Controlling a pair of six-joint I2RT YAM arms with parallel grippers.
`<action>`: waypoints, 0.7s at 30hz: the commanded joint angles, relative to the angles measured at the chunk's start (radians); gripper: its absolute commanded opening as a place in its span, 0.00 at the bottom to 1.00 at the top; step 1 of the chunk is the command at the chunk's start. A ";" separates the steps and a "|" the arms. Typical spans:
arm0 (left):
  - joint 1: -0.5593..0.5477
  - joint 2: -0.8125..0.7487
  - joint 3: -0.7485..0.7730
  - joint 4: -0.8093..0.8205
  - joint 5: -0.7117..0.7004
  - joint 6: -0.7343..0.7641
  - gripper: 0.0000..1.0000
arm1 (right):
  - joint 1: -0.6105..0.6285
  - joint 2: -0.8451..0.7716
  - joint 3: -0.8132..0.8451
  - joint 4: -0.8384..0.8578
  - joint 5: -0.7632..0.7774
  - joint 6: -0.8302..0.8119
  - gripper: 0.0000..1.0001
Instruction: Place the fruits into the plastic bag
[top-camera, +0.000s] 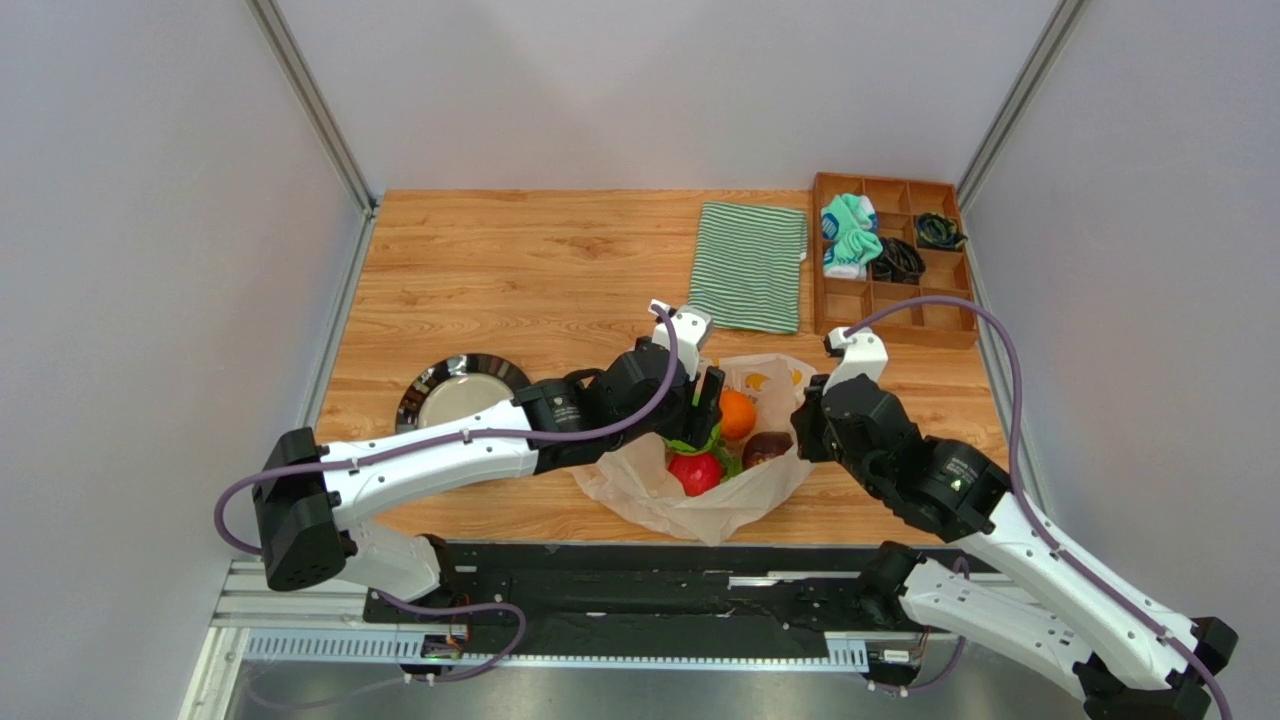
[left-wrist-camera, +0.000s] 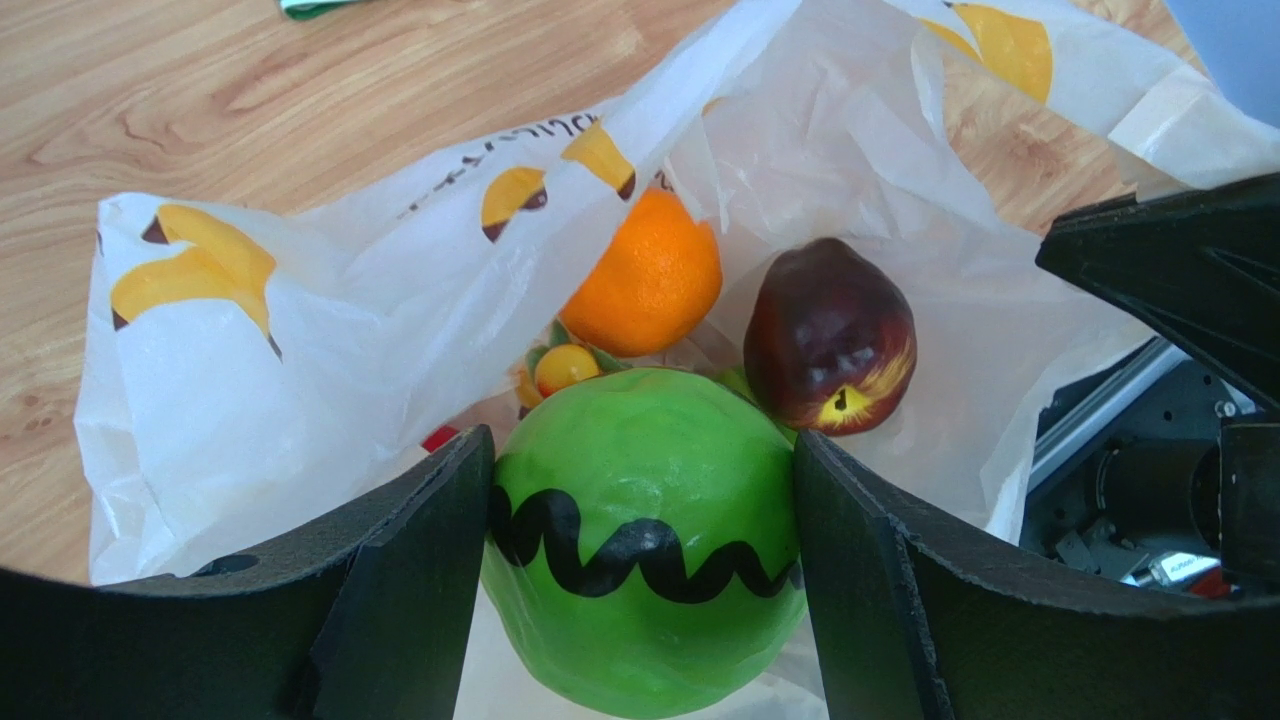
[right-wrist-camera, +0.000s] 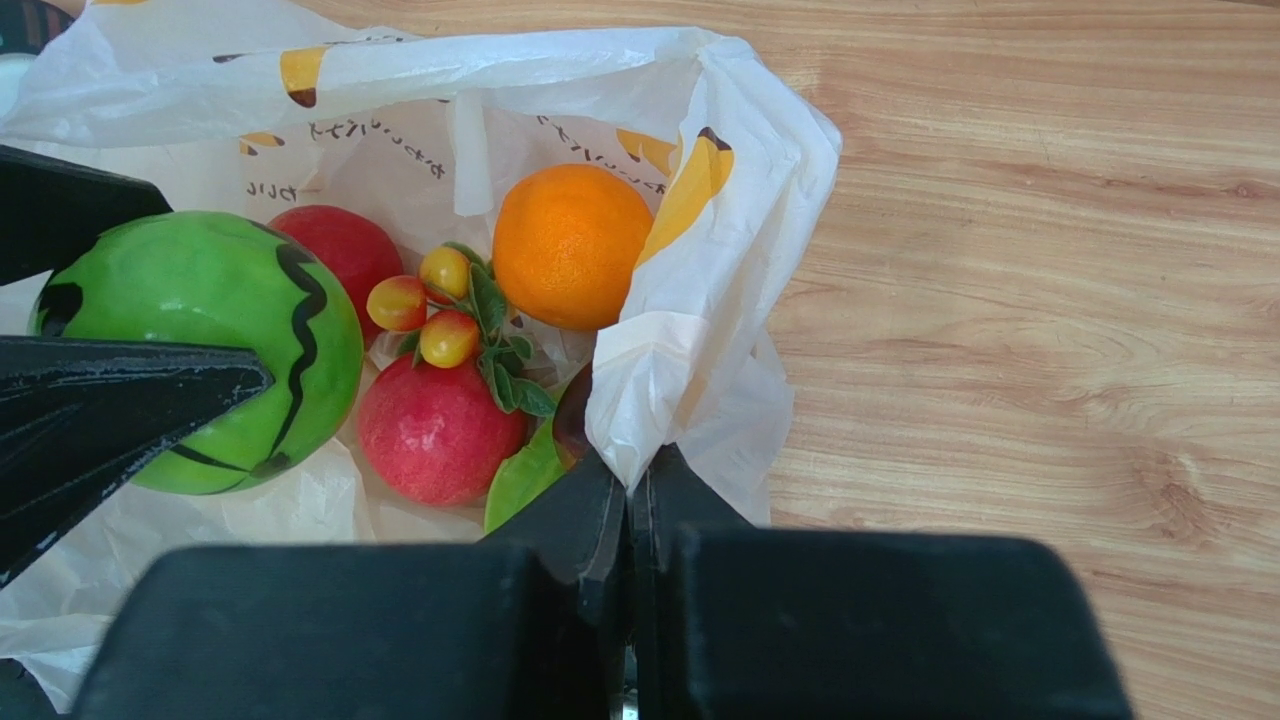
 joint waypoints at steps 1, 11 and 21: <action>-0.005 -0.004 -0.003 0.034 0.036 -0.012 0.62 | 0.003 0.005 0.022 0.027 0.004 0.014 0.02; -0.006 -0.005 -0.006 0.060 0.079 -0.006 0.84 | 0.005 0.000 0.028 0.021 0.010 0.013 0.02; -0.005 -0.027 -0.028 0.116 0.128 0.025 0.90 | 0.003 0.000 0.031 0.023 0.010 0.011 0.02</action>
